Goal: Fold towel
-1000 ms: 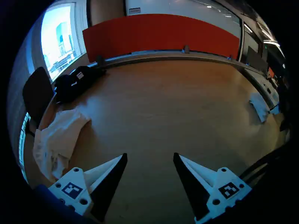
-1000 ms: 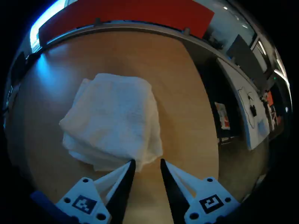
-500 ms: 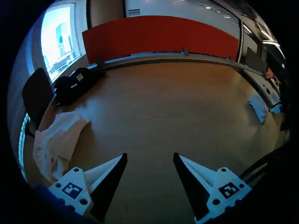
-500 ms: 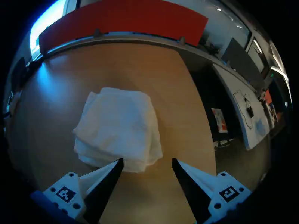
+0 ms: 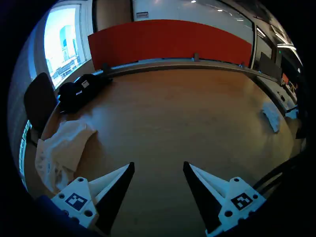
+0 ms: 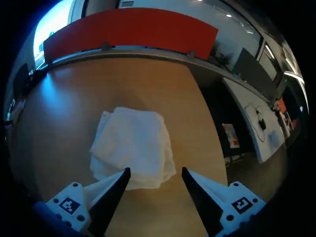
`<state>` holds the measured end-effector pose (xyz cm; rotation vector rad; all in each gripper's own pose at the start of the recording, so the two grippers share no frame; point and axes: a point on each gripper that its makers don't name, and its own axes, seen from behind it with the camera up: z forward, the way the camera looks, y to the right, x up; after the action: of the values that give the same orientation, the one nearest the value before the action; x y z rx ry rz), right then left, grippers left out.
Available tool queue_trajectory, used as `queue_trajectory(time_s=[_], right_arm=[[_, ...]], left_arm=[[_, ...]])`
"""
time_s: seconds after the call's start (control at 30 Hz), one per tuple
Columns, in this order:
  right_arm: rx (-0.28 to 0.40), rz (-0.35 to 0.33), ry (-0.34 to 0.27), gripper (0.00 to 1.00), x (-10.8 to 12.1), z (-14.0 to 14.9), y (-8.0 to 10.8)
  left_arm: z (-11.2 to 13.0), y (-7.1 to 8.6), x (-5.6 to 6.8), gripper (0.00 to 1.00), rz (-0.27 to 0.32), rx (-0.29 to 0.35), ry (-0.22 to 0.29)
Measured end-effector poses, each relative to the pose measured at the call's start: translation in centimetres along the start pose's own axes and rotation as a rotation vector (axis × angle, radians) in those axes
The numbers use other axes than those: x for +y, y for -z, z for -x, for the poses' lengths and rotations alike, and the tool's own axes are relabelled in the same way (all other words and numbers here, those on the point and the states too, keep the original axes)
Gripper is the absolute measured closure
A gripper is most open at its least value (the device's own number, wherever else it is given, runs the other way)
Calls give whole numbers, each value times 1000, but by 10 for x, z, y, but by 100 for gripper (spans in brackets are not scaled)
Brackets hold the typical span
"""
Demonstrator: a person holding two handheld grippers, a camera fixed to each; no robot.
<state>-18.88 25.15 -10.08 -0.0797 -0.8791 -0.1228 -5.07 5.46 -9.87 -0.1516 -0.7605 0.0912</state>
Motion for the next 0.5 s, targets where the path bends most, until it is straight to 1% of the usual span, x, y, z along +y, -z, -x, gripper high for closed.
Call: queue_trajectory(time_s=[0.13,0.37,0.5], right_arm=[[83,-6,-34,0,-7,-20,9],[275,-27,-106,0,-20,-66,27],[371,-34,-116,0,-27,-90,39]], left_arm=[[-3,2,-1,9,0,8,3],[-8,5,-2,9,-4,23,1],[-12,6,-2,9,-7,33,2]])
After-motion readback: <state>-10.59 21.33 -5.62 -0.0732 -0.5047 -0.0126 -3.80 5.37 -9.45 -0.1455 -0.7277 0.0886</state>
